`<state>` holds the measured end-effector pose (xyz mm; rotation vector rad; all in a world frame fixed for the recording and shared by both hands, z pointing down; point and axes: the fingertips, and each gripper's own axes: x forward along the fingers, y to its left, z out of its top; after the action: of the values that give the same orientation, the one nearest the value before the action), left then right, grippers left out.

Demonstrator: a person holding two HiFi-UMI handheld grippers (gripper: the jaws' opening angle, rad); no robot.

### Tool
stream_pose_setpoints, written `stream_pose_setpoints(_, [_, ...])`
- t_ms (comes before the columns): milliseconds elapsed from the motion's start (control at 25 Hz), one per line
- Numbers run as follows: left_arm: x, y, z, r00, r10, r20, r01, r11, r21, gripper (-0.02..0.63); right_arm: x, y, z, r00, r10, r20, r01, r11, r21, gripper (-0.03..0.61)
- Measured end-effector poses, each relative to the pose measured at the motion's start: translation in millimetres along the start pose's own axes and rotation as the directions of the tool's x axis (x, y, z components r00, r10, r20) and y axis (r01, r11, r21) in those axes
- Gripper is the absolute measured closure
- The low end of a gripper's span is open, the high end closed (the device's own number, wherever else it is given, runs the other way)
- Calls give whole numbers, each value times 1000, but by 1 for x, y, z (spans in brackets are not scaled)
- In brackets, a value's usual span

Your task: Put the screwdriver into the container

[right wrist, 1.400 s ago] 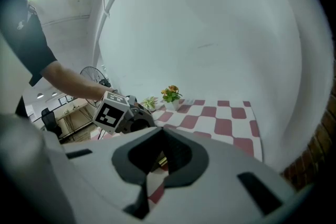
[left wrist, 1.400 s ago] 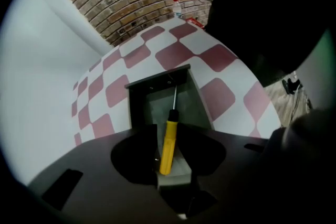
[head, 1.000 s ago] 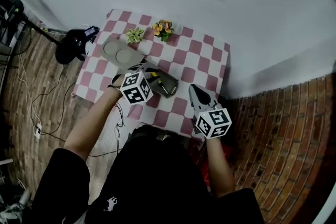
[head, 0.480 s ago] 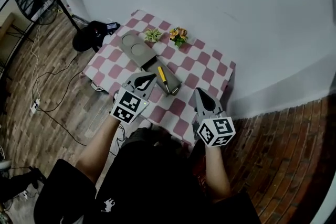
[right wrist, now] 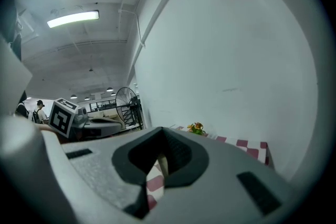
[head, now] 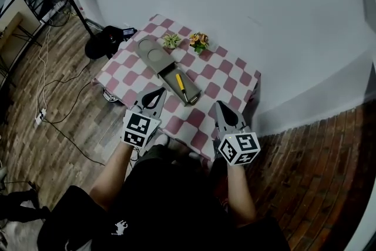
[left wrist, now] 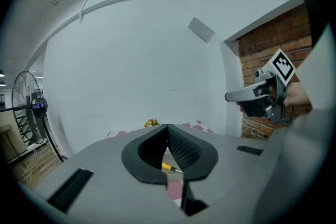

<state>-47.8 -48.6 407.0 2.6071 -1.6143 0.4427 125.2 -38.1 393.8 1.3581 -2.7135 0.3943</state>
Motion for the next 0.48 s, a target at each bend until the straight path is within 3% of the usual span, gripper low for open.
stream_pose_setpoints(480, [-2, -4, 5, 1000, -9, 19, 9, 1000, 2, 612, -2, -1, 0, 1000, -7, 2, 7, 1000, -6, 577])
